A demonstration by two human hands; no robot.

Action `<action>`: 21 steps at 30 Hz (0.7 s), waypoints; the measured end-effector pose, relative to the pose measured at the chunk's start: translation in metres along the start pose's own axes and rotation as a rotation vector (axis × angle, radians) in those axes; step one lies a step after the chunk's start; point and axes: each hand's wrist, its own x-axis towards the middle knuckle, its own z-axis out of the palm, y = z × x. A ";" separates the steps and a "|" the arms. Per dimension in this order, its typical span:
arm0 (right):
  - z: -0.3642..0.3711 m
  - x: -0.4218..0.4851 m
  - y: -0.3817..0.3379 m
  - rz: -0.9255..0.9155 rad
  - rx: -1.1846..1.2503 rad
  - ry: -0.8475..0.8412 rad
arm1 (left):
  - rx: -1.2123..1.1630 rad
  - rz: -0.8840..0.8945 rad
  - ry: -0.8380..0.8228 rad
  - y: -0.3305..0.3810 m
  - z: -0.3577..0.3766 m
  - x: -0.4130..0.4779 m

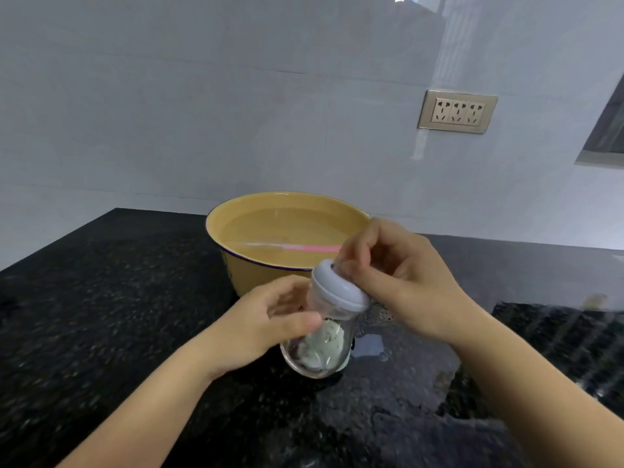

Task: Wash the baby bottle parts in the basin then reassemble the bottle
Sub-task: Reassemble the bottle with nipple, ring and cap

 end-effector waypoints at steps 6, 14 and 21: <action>0.000 0.007 -0.007 -0.120 -0.240 -0.176 | -0.076 0.012 -0.080 -0.002 -0.002 0.005; -0.005 0.014 -0.003 -0.136 -0.291 -0.116 | 0.256 0.120 0.062 0.001 -0.006 -0.003; 0.007 0.017 -0.004 -0.175 -0.435 -0.192 | 0.326 0.141 0.105 -0.002 -0.010 -0.003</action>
